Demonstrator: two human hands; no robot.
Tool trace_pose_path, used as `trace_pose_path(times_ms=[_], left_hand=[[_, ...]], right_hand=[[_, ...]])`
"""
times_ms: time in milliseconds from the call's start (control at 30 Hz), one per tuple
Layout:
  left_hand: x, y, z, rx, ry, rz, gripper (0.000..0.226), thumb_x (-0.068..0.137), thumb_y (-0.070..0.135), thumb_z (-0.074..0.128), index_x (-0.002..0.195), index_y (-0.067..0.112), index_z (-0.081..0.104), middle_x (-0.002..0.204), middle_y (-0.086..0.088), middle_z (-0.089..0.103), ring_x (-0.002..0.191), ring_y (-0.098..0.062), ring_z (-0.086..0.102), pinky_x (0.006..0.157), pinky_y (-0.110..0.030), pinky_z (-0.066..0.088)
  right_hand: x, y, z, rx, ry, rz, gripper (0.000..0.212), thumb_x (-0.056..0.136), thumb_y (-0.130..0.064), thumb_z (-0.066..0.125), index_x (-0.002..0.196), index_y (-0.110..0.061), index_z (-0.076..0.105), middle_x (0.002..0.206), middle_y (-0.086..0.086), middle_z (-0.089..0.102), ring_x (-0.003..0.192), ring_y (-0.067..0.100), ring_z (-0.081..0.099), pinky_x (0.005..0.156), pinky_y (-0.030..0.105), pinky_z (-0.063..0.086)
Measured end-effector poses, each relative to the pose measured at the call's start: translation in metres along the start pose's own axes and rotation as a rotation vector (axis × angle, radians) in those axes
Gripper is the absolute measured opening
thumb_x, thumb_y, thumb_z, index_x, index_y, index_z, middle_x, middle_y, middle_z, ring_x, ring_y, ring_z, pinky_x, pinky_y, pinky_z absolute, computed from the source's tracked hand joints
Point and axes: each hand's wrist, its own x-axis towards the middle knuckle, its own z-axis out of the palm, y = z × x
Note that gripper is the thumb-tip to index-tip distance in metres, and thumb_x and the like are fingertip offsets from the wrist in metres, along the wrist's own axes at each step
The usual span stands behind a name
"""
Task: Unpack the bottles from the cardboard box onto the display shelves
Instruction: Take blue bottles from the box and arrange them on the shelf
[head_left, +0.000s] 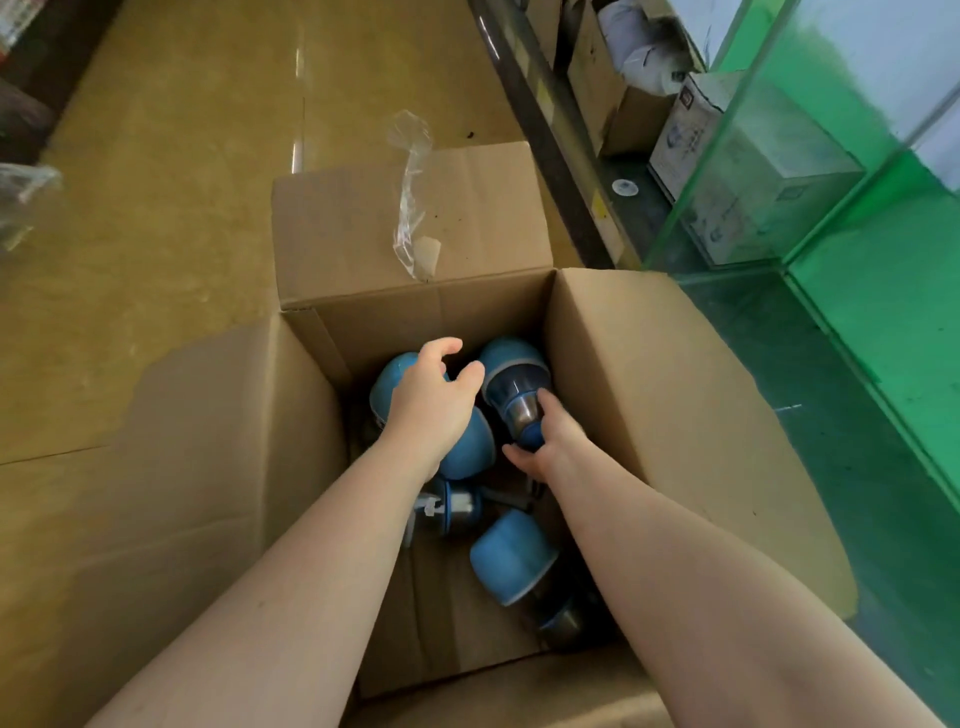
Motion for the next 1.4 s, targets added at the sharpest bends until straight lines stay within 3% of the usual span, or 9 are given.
trace_pose_path(times_ms=[300,467,600,733,833,933,1067,1267,1400], left_hand=[[0.000,-0.008,-0.002,-0.009,0.036,0.022,0.038,0.097,0.025,0.046,0.136,0.025,0.042,0.105,0.008,0.049,0.070,-0.003,0.044,0.069,-0.028,0.043],[-0.001,-0.008,-0.006,0.122,0.012,0.049,0.042,0.096,0.022,0.047,0.137,0.025,0.042,0.138,-0.005,0.044,0.081,-0.009,0.046,0.072,-0.026,0.041],[-0.002,-0.012,-0.016,0.330,0.008,0.104,0.052,0.092,0.014,0.051,0.141,0.023,0.037,0.142,-0.008,0.039,0.118,-0.025,0.047,0.094,-0.031,0.039],[-0.003,-0.018,-0.029,0.497,-0.051,0.132,0.079,0.082,0.019,0.066,0.147,0.025,0.023,0.149,-0.006,0.027,0.128,-0.030,0.040,0.104,-0.042,0.038],[-0.008,-0.018,-0.036,0.579,-0.121,0.184,0.107,0.067,0.032,0.080,0.150,0.025,0.011,0.154,0.001,0.017,0.140,-0.025,0.023,0.111,-0.043,0.029],[-0.013,-0.017,-0.044,0.512,-0.132,0.247,0.120,0.056,0.036,0.087,0.149,0.026,0.013,0.153,0.006,0.021,0.140,-0.018,0.026,0.112,-0.040,0.030],[-0.020,-0.010,-0.053,0.363,-0.030,0.317,0.113,0.050,0.038,0.089,0.143,0.030,0.025,0.141,0.008,0.040,0.128,-0.015,0.042,0.106,-0.037,0.039],[-0.027,0.008,-0.055,0.051,0.077,0.292,0.096,0.053,0.039,0.088,0.134,0.028,0.036,0.125,0.009,0.053,0.115,-0.013,0.052,0.095,-0.030,0.045],[-0.029,0.019,-0.056,-0.101,0.090,0.256,0.099,0.055,0.033,0.088,0.137,0.026,0.034,0.126,0.007,0.053,0.116,-0.015,0.052,0.097,-0.035,0.047]], right_hand=[[0.002,0.008,0.004,0.105,-0.027,-0.032,0.070,0.082,-0.026,0.072,0.141,-0.009,0.038,0.147,0.014,0.038,0.132,0.030,0.041,0.103,0.037,0.044],[-0.005,0.018,0.003,-0.307,0.029,-0.336,0.065,0.078,-0.022,0.074,0.135,-0.015,0.042,0.130,0.009,0.052,0.098,0.023,0.055,0.094,0.037,0.050],[-0.018,0.010,-0.003,-0.698,0.050,-0.656,0.064,0.070,-0.033,0.074,0.127,-0.024,0.047,0.121,0.006,0.056,0.106,0.025,0.056,0.093,0.039,0.050],[-0.050,-0.016,-0.006,-1.168,-0.101,-0.908,0.071,0.069,-0.038,0.074,0.132,-0.028,0.043,0.119,0.002,0.055,0.103,0.020,0.056,0.089,0.035,0.050],[-0.078,-0.028,0.000,-1.335,-0.252,-0.995,0.066,0.071,-0.040,0.075,0.129,-0.027,0.046,0.111,-0.003,0.058,0.098,0.014,0.056,0.079,0.026,0.046],[-0.096,-0.031,0.010,-1.266,-0.417,-0.943,0.057,0.070,-0.036,0.077,0.121,-0.031,0.050,0.108,-0.005,0.061,0.099,0.014,0.059,0.088,0.032,0.051],[-0.108,-0.033,0.022,-1.093,-0.533,-0.918,0.046,0.070,-0.029,0.077,0.110,-0.029,0.054,0.104,-0.002,0.064,0.099,0.018,0.062,0.092,0.040,0.053],[-0.128,-0.028,0.040,-0.870,-0.579,-0.872,0.039,0.074,-0.033,0.078,0.106,-0.022,0.058,0.100,-0.002,0.068,0.093,0.015,0.067,0.082,0.031,0.056],[-0.149,-0.034,0.060,-1.020,-0.560,-0.857,0.065,0.070,-0.037,0.080,0.123,-0.020,0.047,0.112,0.000,0.063,0.100,0.018,0.063,0.087,0.036,0.055]])
